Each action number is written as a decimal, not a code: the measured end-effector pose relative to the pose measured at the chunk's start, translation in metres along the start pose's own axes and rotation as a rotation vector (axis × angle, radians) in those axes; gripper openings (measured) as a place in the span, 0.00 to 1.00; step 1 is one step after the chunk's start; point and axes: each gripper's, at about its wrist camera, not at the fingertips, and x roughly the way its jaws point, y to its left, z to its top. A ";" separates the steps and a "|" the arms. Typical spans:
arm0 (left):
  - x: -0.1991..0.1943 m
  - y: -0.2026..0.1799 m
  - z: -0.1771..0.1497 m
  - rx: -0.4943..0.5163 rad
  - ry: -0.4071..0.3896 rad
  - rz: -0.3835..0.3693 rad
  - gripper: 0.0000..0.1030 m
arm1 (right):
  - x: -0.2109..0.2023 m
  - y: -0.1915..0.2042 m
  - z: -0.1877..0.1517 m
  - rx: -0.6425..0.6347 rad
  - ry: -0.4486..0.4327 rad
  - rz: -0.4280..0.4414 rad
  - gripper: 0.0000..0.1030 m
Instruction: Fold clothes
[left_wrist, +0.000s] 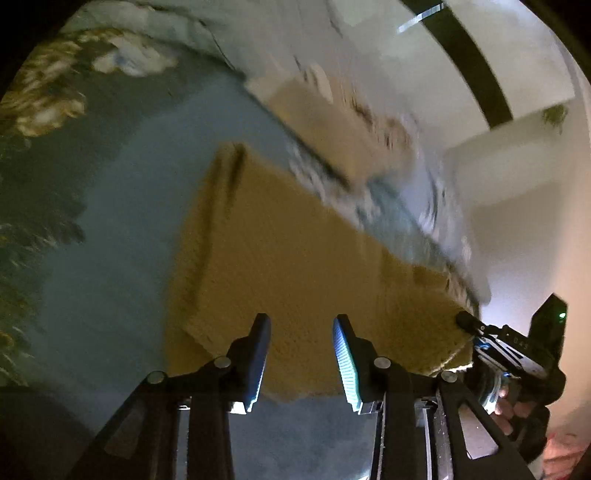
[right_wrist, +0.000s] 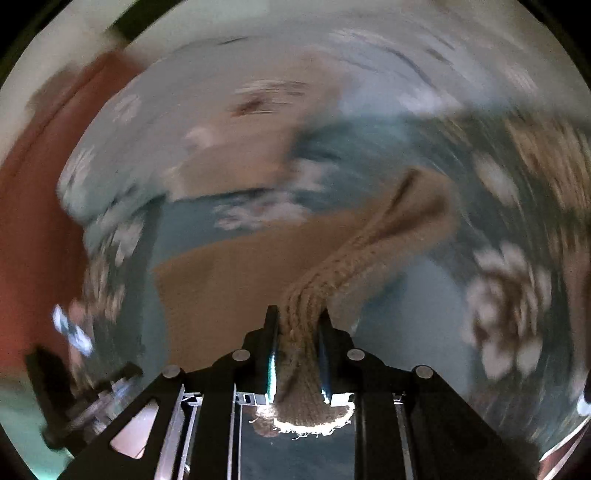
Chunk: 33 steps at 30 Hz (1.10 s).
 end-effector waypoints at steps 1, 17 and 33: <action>-0.002 0.004 0.004 -0.015 -0.024 -0.008 0.38 | 0.003 0.023 0.000 -0.067 0.002 0.007 0.18; -0.033 0.093 0.011 -0.281 -0.161 -0.049 0.42 | 0.155 0.216 -0.087 -0.546 0.309 -0.052 0.19; 0.074 0.034 0.029 -0.139 0.077 -0.002 0.53 | 0.101 0.095 -0.078 -0.181 0.210 0.074 0.44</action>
